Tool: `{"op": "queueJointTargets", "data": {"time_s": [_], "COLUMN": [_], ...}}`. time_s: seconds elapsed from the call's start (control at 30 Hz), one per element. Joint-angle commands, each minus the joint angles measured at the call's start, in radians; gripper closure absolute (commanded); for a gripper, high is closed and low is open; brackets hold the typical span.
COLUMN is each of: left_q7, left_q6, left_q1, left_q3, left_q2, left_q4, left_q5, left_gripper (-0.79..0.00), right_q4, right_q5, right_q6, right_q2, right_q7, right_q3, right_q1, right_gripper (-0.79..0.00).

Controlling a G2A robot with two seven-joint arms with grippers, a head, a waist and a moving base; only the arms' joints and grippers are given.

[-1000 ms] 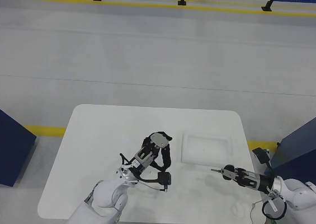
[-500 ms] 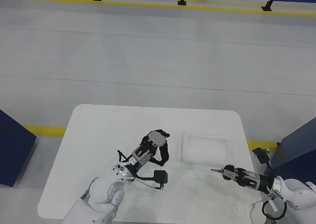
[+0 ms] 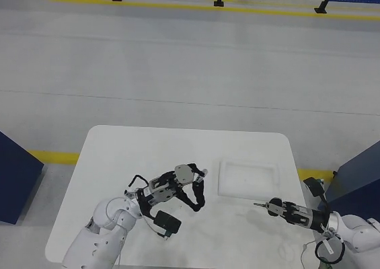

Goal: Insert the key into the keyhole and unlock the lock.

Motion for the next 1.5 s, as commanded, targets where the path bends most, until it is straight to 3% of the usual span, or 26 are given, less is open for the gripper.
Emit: {"op": "queueJointTargets", "data": {"time_s": [0.0, 0.37, 0.83, 0.9, 1.23, 1.47], "left_q7": [0.048, 0.27, 0.266, 0.284, 0.478, 0.516], "left_q6": [-0.001, -0.064, -0.07, -0.092, -0.16, -0.257], "left_q1": [-0.01, -0.055, -0.058, -0.049, -0.111, -0.126], "left_q3": [0.004, 0.045, 0.045, 0.052, 0.097, 0.14], "left_q2": [0.0, -0.005, -0.006, -0.009, -0.03, -0.05], "left_q4": [0.018, 0.099, 0.11, 0.104, 0.235, 0.299], "left_q5": [-0.036, -0.216, -0.24, -0.307, -0.509, -0.646], "left_gripper": [0.0, 0.0, 0.0, 0.0, 0.0, 0.0], "right_q4": [0.0, 0.0, 0.0, 0.0, 0.0, 0.0], "right_q5": [0.0, 0.0, 0.0, 0.0, 0.0, 0.0], "right_q6": [0.0, 0.0, 0.0, 0.0, 0.0, 0.0], "right_q2": [0.0, 0.0, 0.0, 0.0, 0.0, 0.0], "right_q7": [0.0, 0.0, 0.0, 0.0, 0.0, 0.0], "right_q3": [0.0, 0.0, 0.0, 0.0, 0.0, 0.0], "right_q1": [0.0, 0.0, 0.0, 0.0, 0.0, 0.0], "right_gripper": [0.0, 0.0, 0.0, 0.0, 0.0, 0.0]}}
